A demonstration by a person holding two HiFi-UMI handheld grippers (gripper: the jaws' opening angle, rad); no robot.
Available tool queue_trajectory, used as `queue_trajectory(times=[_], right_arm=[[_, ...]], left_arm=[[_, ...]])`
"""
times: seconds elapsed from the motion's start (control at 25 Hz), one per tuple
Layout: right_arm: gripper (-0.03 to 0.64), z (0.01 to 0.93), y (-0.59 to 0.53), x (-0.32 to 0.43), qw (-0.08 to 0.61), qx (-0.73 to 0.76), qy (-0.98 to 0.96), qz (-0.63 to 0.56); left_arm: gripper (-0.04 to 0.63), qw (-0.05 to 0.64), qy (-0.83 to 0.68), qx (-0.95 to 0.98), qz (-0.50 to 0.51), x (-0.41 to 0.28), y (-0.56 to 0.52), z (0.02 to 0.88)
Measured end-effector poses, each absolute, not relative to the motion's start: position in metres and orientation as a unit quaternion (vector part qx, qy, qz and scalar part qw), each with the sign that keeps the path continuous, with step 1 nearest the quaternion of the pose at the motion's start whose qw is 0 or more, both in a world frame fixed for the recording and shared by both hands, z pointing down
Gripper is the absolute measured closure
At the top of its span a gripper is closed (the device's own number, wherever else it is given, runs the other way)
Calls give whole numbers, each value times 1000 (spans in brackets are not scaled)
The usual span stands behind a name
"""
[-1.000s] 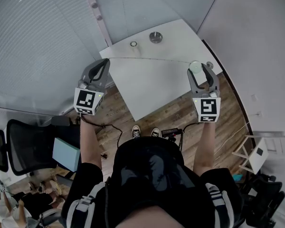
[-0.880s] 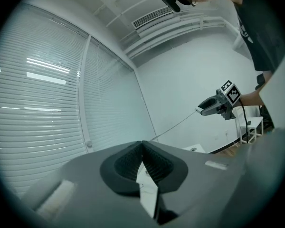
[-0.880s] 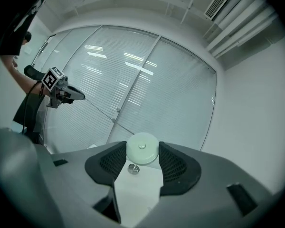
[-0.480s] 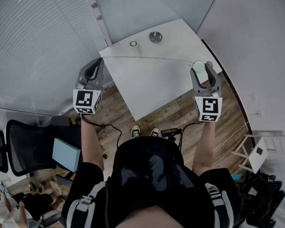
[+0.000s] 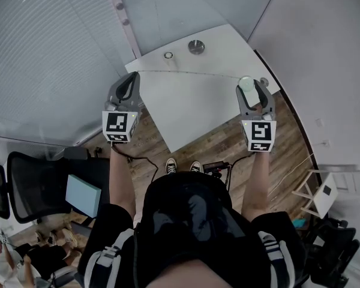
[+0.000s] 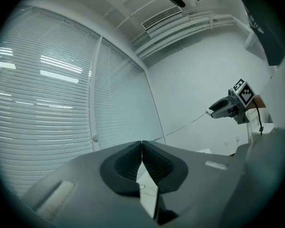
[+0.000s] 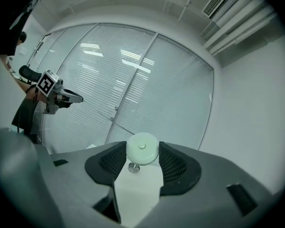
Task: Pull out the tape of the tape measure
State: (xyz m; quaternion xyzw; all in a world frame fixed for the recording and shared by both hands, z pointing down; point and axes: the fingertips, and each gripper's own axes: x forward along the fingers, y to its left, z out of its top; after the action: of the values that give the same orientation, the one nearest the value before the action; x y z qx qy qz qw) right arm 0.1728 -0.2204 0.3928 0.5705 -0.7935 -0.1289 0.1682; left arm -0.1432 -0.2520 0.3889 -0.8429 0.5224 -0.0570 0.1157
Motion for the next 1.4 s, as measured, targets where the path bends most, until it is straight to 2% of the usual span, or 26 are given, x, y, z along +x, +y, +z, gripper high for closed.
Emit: queue_trajectory(times=[0.8, 1.4], right_arm=[[399, 408, -236, 176, 160, 577, -795, -103], [399, 555, -275, 190, 225, 559, -797, 46]], left_arm=[[589, 102, 537, -835, -62, -141, -267, 407], [589, -12, 510, -845, -158, -122, -309, 545]])
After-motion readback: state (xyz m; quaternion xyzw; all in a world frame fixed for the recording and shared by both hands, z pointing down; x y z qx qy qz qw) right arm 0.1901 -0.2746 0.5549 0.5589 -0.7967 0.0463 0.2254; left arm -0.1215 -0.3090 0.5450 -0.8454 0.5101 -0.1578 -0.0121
